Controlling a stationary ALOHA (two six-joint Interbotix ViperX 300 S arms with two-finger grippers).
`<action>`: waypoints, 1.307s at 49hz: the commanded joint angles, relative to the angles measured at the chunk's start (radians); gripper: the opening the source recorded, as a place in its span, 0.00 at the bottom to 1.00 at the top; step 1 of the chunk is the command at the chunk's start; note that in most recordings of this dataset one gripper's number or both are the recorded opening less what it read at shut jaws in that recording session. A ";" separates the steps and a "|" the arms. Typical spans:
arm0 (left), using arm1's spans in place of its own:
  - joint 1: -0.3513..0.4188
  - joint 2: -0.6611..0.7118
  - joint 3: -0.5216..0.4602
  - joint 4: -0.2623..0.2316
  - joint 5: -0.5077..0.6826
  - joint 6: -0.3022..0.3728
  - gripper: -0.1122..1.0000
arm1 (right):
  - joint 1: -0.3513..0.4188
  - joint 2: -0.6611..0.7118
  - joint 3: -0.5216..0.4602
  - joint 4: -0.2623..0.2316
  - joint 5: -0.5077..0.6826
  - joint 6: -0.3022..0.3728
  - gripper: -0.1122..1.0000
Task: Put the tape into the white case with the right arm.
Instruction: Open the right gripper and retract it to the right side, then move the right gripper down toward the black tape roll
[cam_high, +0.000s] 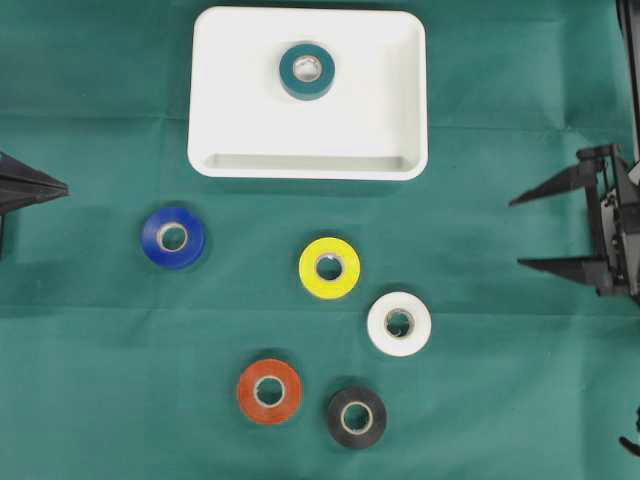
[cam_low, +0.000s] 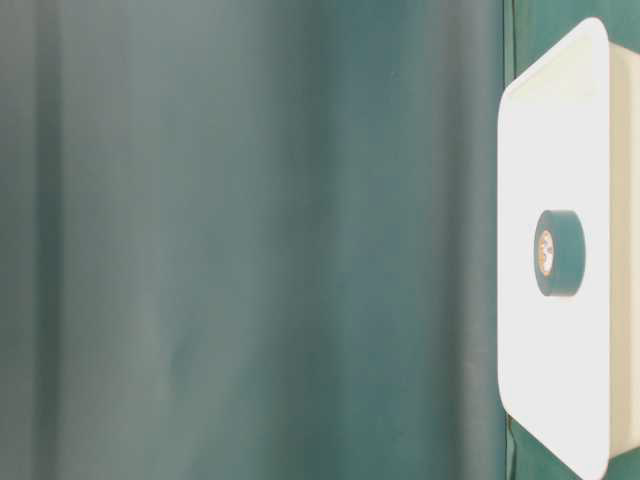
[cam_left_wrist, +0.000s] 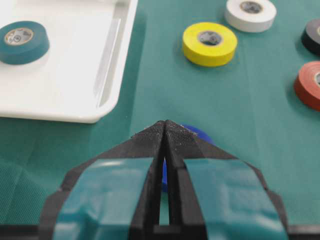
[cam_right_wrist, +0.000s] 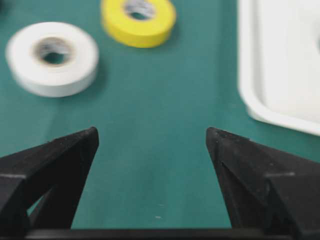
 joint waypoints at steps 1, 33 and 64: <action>0.003 0.009 -0.014 -0.002 -0.006 0.000 0.11 | 0.038 0.008 -0.008 0.000 -0.005 0.000 0.65; 0.003 0.009 -0.015 -0.002 -0.006 0.000 0.11 | 0.158 0.167 -0.089 -0.002 -0.005 0.000 0.65; 0.006 0.009 -0.014 -0.002 -0.011 0.000 0.11 | 0.236 0.618 -0.353 -0.002 -0.107 -0.003 0.65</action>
